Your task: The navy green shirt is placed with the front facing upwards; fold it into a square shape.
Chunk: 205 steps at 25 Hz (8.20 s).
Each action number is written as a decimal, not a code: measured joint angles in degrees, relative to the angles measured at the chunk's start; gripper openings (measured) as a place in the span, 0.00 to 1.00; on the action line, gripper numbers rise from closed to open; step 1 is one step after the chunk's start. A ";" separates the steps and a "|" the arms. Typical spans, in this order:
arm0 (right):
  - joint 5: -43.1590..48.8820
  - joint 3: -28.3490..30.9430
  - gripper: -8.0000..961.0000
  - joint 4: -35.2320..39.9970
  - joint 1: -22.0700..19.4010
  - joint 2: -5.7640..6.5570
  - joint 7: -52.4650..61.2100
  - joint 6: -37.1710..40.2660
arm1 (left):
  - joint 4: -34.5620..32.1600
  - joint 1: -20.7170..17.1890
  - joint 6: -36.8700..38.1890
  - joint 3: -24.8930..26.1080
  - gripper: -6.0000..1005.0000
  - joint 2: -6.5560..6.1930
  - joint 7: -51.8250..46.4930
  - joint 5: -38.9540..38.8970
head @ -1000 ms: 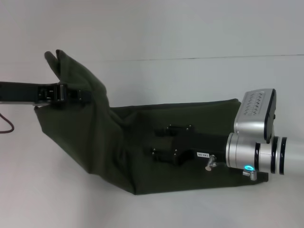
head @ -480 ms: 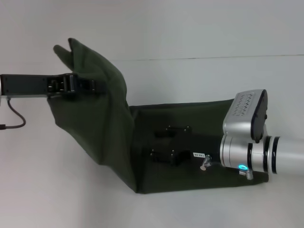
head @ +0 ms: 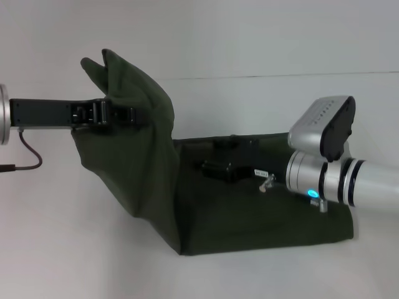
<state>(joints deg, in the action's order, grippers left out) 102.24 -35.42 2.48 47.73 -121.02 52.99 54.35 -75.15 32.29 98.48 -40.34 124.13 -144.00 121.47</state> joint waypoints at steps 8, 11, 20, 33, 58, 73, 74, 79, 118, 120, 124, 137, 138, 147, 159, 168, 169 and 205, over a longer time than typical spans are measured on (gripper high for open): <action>-0.99 -0.01 0.73 -1.43 2.92 -0.27 -1.03 -5.63 | 0.01 -0.04 0.00 -0.10 0.10 -0.04 0.49 -1.62; -0.94 -0.07 0.73 -2.75 4.38 -0.28 -1.22 -6.76 | 0.02 0.00 -0.25 -0.10 0.10 -0.04 0.73 -1.81; -1.03 0.10 0.73 -3.73 6.21 -0.49 -2.11 -9.14 | 1.19 0.62 -0.46 -0.19 0.10 -0.01 1.64 -2.07; -1.01 7.53 0.73 -4.11 7.83 -0.52 -5.24 -12.87 | 3.18 0.71 -0.06 -0.49 0.10 -0.03 3.02 -3.39; 2.00 7.92 0.73 -8.85 2.15 -0.14 -5.48 -8.22 | 4.58 0.79 -1.37 -1.36 0.10 -0.06 4.41 -6.39; 3.76 14.36 0.73 -9.46 0.14 0.35 -8.28 -5.94 | 5.91 1.04 -3.15 -3.08 0.10 -0.20 5.01 -6.40; 3.72 15.29 0.73 -8.83 -0.52 0.52 -8.12 -5.22 | 6.42 1.09 -3.23 -3.00 0.10 -0.29 5.10 -6.35; 3.47 19.77 0.73 -3.94 -5.36 0.81 -6.55 0.89 | 7.55 1.13 -3.58 -2.98 0.10 -0.49 5.19 -6.41; -2.50 26.55 0.73 18.05 -22.74 1.67 2.67 18.47 | 40.42 6.86 -46.34 -43.65 0.11 0.58 22.54 -45.40; -2.49 26.55 0.73 18.12 -22.74 1.67 2.66 18.37 | 41.49 7.06 -46.77 -44.80 0.11 0.58 24.36 -47.86; -2.48 26.54 0.73 18.66 -22.62 1.67 2.67 18.13 | 42.40 7.56 -47.17 -46.95 0.11 0.58 26.24 -49.91; -2.44 26.04 0.73 18.65 -22.31 1.49 2.33 17.45 | 44.38 8.39 -47.99 -51.38 0.26 0.58 27.56 -61.24; -2.38 26.01 0.73 18.60 -22.33 1.49 2.27 17.45 | 44.51 8.41 -48.20 -51.53 0.29 0.58 27.79 -61.95; -1.87 23.80 0.73 18.86 -22.68 1.64 2.64 19.36 | 44.71 8.19 -47.20 -51.77 0.49 0.58 29.65 -65.06; 0.56 3.25 0.73 27.30 -23.64 1.49 7.81 29.63 | 44.93 4.42 -34.45 -43.97 0.94 0.04 39.84 -63.58; 4.92 3.63 0.73 35.40 -29.44 1.57 8.36 36.70 | 44.77 2.27 -28.87 -38.20 0.96 0.04 41.29 -59.32; 5.11 3.63 0.73 36.01 -30.06 1.59 8.44 36.70 | 44.77 2.25 -28.77 -38.13 0.96 0.05 41.34 -59.32; 4.37 9.52 0.73 29.39 -30.73 1.23 5.75 26.77 | 44.82 1.41 -25.71 -36.93 0.96 0.24 41.44 -59.36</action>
<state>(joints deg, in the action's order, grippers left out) 106.61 -25.89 31.87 17.00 -119.79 58.74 81.12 -30.33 33.70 72.77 -77.27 124.37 -102.57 62.11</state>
